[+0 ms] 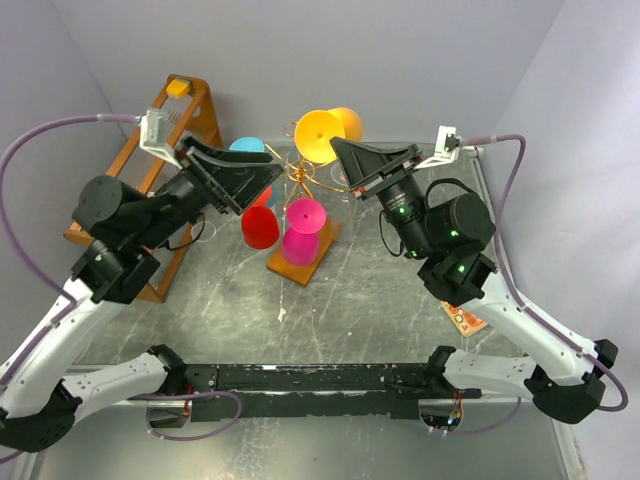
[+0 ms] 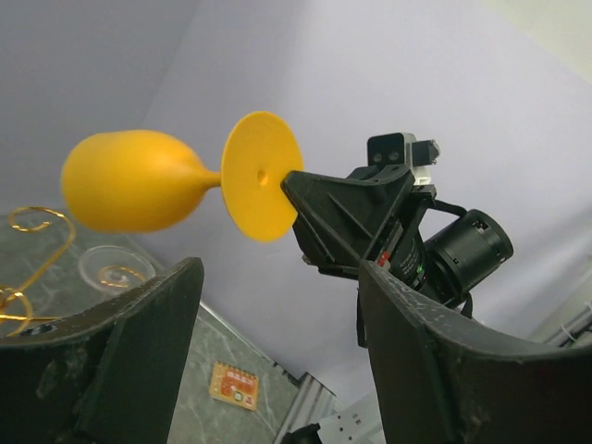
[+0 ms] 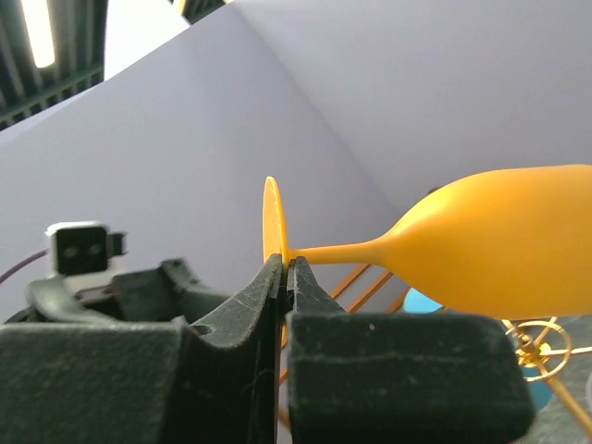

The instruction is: Place the wine glass upside down on the wine glass rack

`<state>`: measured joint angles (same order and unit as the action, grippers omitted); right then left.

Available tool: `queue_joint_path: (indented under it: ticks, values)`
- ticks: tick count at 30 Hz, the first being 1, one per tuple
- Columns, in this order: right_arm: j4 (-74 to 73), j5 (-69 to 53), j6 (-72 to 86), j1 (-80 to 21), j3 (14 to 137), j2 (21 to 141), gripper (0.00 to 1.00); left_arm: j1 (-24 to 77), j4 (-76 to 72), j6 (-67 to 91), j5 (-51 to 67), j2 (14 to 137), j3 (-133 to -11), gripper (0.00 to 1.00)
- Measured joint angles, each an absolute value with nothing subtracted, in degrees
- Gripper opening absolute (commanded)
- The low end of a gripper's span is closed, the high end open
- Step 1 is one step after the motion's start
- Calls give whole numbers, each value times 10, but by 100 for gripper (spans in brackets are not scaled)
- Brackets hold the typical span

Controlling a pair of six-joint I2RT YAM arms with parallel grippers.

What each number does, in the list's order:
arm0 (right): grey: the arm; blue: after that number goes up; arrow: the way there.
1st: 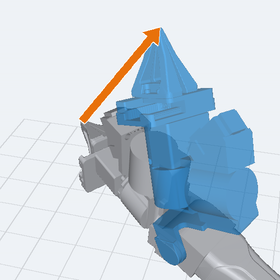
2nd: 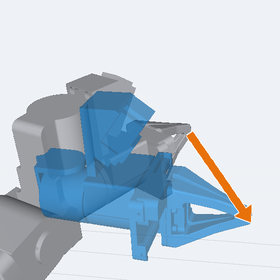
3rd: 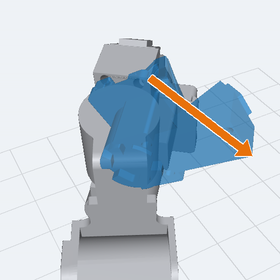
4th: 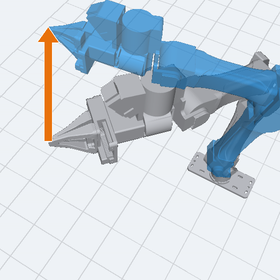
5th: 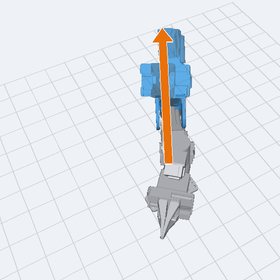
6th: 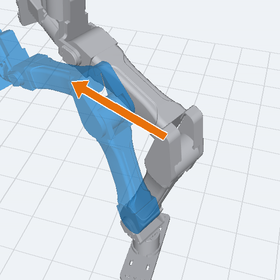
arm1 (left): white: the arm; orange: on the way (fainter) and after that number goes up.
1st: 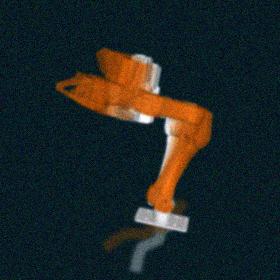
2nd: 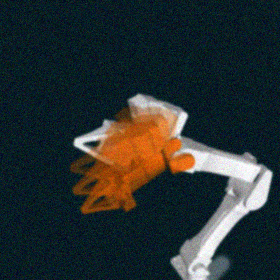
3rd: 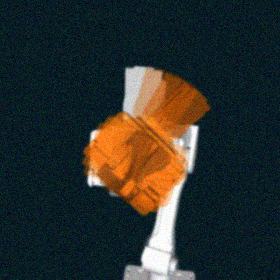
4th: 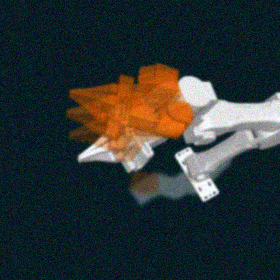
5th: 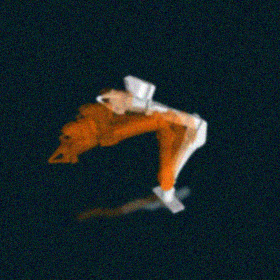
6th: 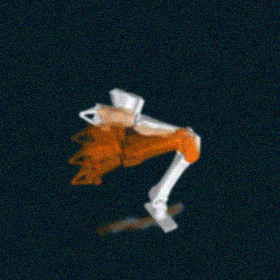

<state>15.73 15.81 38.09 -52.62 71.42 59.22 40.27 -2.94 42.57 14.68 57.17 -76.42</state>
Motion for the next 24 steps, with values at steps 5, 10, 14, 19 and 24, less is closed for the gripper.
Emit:
queue_joint_path:
  ticks: [5, 10, 14, 19, 24]
  values:
    - [181, 194, 330, -526, 731, 618, 0, 403, -4, 397, 90, 508, -736, 77]
    - [194, 213, 288, -523, 747, 635, 0, 403, -5, 335, 92, 432, -665, 77]
    - [205, 217, 269, -504, 755, 645, 0, 403, 15, 293, 95, 371, -624, 77]
    - [205, 181, 286, -432, 776, 676, 0, 403, 51, 267, 90, 310, -608, 78]
    - [189, 121, 320, -362, 807, 724, 0, 403, 85, 263, 70, 258, -580, 79]
